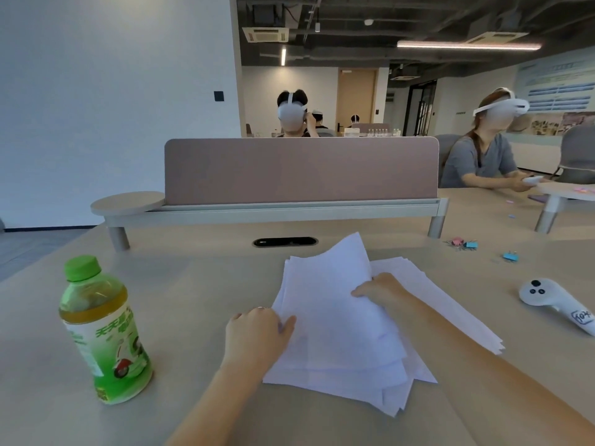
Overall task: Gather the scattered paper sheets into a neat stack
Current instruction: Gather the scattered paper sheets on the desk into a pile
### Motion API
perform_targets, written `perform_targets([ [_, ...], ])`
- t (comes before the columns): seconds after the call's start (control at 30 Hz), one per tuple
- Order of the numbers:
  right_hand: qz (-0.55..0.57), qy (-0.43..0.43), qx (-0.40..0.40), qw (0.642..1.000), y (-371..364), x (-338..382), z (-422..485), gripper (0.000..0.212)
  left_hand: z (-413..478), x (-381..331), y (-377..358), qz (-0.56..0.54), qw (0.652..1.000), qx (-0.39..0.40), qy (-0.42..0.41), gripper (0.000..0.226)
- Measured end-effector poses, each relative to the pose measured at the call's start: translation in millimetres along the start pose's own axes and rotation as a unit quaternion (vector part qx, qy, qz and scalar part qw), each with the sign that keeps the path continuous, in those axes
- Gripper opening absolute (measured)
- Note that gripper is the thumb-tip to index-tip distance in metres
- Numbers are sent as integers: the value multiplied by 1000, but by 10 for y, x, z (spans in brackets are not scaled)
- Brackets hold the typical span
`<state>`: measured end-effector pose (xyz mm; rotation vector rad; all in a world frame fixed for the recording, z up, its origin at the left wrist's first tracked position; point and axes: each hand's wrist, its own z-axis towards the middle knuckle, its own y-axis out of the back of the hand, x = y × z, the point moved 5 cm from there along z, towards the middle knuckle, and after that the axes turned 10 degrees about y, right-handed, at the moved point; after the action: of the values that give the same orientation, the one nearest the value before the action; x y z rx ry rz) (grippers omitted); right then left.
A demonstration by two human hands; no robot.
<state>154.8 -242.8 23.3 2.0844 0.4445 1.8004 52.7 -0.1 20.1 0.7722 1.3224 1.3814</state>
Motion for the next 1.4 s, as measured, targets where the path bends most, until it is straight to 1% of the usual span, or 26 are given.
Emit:
perform_targets([
  [0.07,-8,-1,12,1000,24,-1,20,36,100,68,-23,-33,999,10,22,57],
  [0.13,6,-14,35,999,37,-25,26,46,194,115,-35,-78,996,28,33,57],
  [0.27,91,-62,76,991,49,-91,-61,40,332,78,-83,-129,991,41,24,49],
  [0.33,103,-56,84,990,60,-136,-91,39,379,79,-91,-150,987,46,35,45],
  [0.37,114,-44,79,989,75,-160,-89,40,406,104,-93,-192,979,51,43,37],
  [0.4,121,-22,69,990,89,-162,-91,43,442,144,-119,-258,963,63,52,25],
  [0.43,126,8,56,990,118,-150,-106,47,471,179,-142,-321,942,71,69,29],
  [0.5,160,69,40,984,160,-104,-167,53,549,250,-215,-406,904,91,100,58],
  [0.53,182,97,41,978,171,-67,-207,53,578,270,-242,-441,884,104,114,63],
  [0.57,203,123,49,970,171,-11,-271,51,604,277,-265,-488,856,126,119,63],
  [0.6,219,147,61,963,161,48,-327,47,624,271,-287,-549,811,163,115,55],
  [0.63,232,166,75,955,138,98,-374,45,615,256,-284,-599,765,207,116,56],
  [0.7,249,186,98,945,60,183,-415,48,532,208,-232,-652,686,299,119,46],
  [0.73,253,184,108,944,5,199,-402,51,499,200,-216,-659,668,323,122,43],
  [0.8,253,177,121,943,-103,216,-358,57,469,193,-206,-677,648,326,127,40],
  [0.87,248,162,142,944,-215,255,-348,54,454,195,-197,-686,650,299,127,36],
  [0.93,239,141,166,946,-307,258,-344,39,459,223,-222,-682,668,272,118,33],
  [0.97,235,132,162,949,-319,254,-342,35,459,236,-228,-682,672,265,110,32],
  [1.03,223,132,144,955,-306,227,-324,44,474,255,-264,-691,663,272,98,39],
  [1.1,223,130,155,954,-283,236,-315,52,461,244,-288,-689,654,296,99,47],
  [1.17,236,111,182,948,-196,222,-286,38,458,260,-320,-687,658,292,101,35],
  [1.2,236,100,163,953,-88,199,-241,31,461,264,-336,-685,663,284,99,31],
  [1.23,211,91,114,967,67,160,-194,31,463,273,-353,-679,675,273,98,31],
  [1.3,74,64,-6,995,406,-16,-59,38,477,294,-399,-659,704,248,92,31],
  [1.37,23,38,-33,998,557,-146,-3,25,486,282,-397,-646,722,233,90,29],
  [1.4,23,16,-32,999,571,-223,53,26,489,272,-395,-636,731,231,90,29],
])
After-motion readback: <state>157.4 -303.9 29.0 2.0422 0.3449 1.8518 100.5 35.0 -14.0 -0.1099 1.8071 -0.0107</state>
